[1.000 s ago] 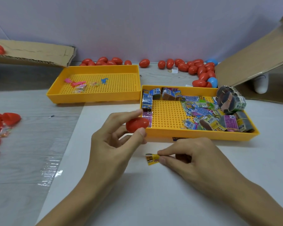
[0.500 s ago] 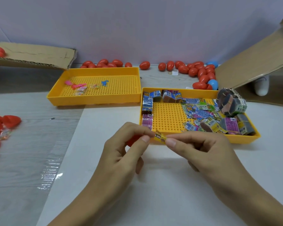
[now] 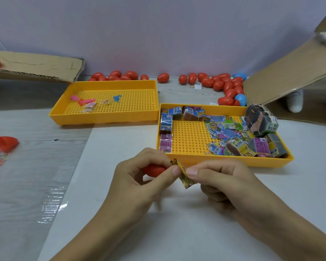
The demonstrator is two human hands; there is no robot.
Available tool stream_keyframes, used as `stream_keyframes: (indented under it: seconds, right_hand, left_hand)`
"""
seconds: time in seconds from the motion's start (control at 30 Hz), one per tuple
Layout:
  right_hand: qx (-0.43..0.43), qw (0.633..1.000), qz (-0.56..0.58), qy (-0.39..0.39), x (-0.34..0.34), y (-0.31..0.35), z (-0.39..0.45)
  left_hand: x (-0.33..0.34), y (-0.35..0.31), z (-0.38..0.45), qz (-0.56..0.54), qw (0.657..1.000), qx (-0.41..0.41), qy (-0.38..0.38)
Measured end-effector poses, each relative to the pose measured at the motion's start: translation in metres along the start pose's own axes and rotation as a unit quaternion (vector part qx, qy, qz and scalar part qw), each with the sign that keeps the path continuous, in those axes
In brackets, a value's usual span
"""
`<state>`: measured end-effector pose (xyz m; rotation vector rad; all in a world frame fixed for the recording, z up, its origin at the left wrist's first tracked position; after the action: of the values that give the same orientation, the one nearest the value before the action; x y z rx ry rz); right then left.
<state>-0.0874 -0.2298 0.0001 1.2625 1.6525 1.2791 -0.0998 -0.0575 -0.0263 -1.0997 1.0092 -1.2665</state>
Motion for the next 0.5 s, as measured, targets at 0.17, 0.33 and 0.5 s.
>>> stream_keyframes:
  seconds: [0.17, 0.33, 0.5]
  right_hand:
    - [-0.113, 0.991, -0.066, -0.016, -0.003, 0.003, 0.0]
    - [-0.111, 0.994, -0.01, -0.014, -0.007, 0.004, 0.001]
    - [-0.096, 0.995, 0.006, -0.037, -0.01, 0.0, 0.005]
  left_hand:
    - [0.0, 0.0, 0.001, -0.027, 0.999, -0.009, 0.016]
    - [0.001, -0.001, 0.001, -0.035, 0.999, -0.013, 0.03]
    - [-0.001, 0.0, 0.002, -0.043, 0.999, -0.025, 0.006]
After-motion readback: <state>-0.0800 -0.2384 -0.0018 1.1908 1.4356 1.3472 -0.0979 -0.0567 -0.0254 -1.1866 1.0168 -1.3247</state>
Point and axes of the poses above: each hand's wrist, its own z-axis towards the middle knuckle, its own x-axis out of the palm, y = z × x, the point moved 2 cm from there along z, towards the middle knuckle, and after that the axes turned 5 degrees about -y, right-handed, at the moved point
